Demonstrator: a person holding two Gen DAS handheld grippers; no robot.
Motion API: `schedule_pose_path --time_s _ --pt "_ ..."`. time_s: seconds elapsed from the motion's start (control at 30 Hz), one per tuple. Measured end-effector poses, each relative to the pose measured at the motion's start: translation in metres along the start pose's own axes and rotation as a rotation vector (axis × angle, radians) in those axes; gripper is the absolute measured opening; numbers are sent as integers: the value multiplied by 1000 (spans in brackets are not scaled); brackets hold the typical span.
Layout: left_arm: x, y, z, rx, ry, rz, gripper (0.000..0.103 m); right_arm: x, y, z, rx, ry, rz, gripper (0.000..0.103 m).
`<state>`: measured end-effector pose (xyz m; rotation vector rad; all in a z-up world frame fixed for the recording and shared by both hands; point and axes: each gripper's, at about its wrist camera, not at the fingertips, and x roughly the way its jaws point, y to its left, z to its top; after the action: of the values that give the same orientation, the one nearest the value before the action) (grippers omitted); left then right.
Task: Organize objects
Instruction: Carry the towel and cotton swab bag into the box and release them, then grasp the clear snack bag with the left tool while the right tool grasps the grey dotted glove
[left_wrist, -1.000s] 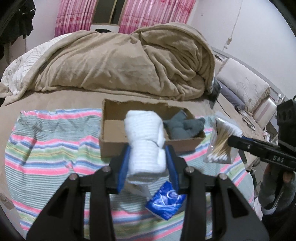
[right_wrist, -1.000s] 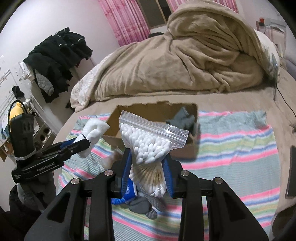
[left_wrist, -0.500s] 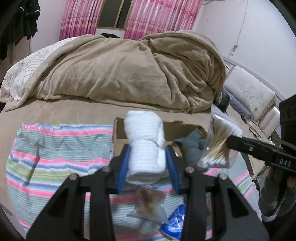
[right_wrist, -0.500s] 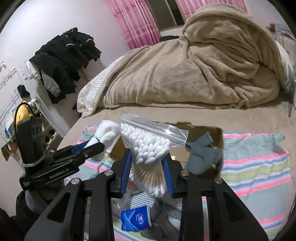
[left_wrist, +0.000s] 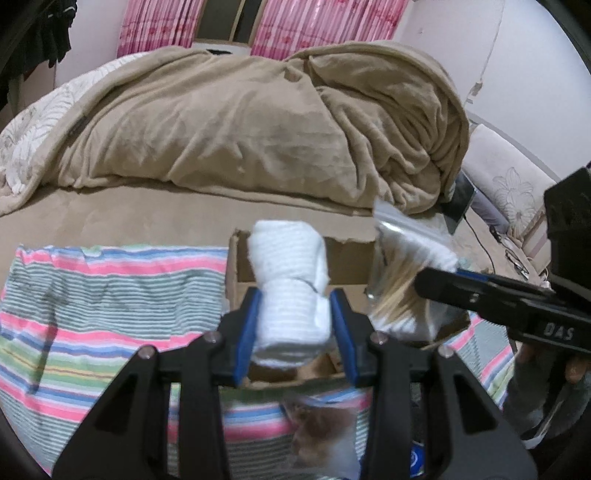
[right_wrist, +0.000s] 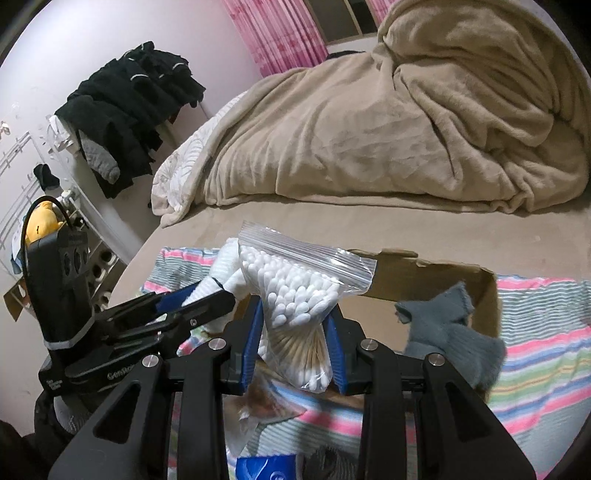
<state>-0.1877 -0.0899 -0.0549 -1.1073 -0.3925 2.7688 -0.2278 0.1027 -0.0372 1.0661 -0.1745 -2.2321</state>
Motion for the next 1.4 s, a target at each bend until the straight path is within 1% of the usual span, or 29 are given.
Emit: schedule_pose_path --time_s 0.13,0.33,0.47,0.53,0.57,0.6,0.63,0.67,0.7,0.73,0.77,0.8,0.83,0.9,0.97,1.13,1.4 --pt "12 1 1 -2 14 -5 40 25 -12 0 24 38 9 34" --pt "29 2 0 -8 44 -5 40 50 -21 -1 36 77 27 34" --pt "35 3 0 -14 61 14 43 63 -26 -3 44 96 25 34" --pt "37 3 1 -21 65 9 44 69 -28 -4 46 103 19 35" --pt "37 3 1 -24 68 3 50 71 -28 -5 45 107 14 35" --pt "37 3 1 -29 72 -10 58 73 -28 -6 43 111 8 35" --pt "37 2 1 -33 72 -26 61 75 -29 -6 43 112 5 35" --pt "36 0 1 -32 74 -26 68 75 -29 -7 41 112 2 35" --pt "35 -2 1 -27 71 -9 72 76 -29 -7 38 110 -3 37" --pt "34 -3 1 -27 72 10 72 75 -29 -7 33 109 -16 39" --pt "33 -2 1 -34 74 12 72 75 -30 -7 34 109 -26 45" --pt "33 -1 0 -43 76 2 72 75 -31 -7 39 109 -31 50" --pt "32 0 0 -49 78 -5 72 73 -32 -7 45 108 -39 52" --pt "27 -2 -1 -45 76 -3 72 69 -31 -7 41 105 -58 59" --pt "22 -5 -3 -30 73 5 73 63 -31 -7 47 99 -63 59" --pt "8 -7 -9 -33 70 14 74 46 -26 -6 53 77 -67 59" --pt "-23 -12 -21 -29 51 29 74 5 -18 -14 58 32 -83 60"
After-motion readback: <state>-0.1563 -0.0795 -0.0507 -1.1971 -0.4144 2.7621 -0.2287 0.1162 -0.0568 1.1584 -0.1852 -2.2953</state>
